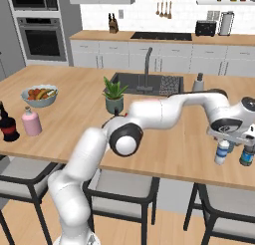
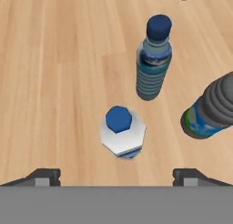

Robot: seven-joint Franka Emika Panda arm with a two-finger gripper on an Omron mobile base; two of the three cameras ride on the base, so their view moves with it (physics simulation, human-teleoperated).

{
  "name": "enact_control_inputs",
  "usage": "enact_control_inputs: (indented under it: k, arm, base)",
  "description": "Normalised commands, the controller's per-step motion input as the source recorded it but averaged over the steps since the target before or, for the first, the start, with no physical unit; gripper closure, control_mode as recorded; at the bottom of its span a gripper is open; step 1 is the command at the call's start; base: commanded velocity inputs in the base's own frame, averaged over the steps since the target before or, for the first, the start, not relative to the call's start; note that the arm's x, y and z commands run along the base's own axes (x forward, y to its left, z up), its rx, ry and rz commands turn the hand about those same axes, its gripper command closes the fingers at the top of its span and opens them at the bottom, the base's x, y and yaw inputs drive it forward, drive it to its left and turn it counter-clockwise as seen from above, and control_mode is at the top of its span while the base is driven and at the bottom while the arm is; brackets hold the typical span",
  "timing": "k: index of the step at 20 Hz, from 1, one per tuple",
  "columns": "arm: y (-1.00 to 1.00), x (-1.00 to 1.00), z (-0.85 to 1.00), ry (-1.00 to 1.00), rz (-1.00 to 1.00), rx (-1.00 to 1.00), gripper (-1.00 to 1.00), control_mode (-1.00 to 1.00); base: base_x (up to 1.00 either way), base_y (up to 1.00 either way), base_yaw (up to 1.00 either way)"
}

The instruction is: Move the plastic bottles in the middle to the plastics group, and the glass bottles in the middle to the glass group.

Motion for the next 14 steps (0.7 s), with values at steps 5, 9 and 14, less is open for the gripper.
enact_control_inputs:
  k: [5, 9, 14]
  arm:
    - [0.82, -0.61, 0.11, -0.05, 0.01, -0.03, -1.00, -1.00]
    - [1.00, -0.53, 0.00, -0.02, 0.00, -0.10, -1.00, -1.00]
    - [1.00, -0.19, 0.00, -0.02, 0.00, -0.09, -1.00, -1.00]
  base:
    - [0.00, 0.00, 0.00]
    - [0.00, 0.00, 0.00]
    - [0.00, 0.00, 0.00]
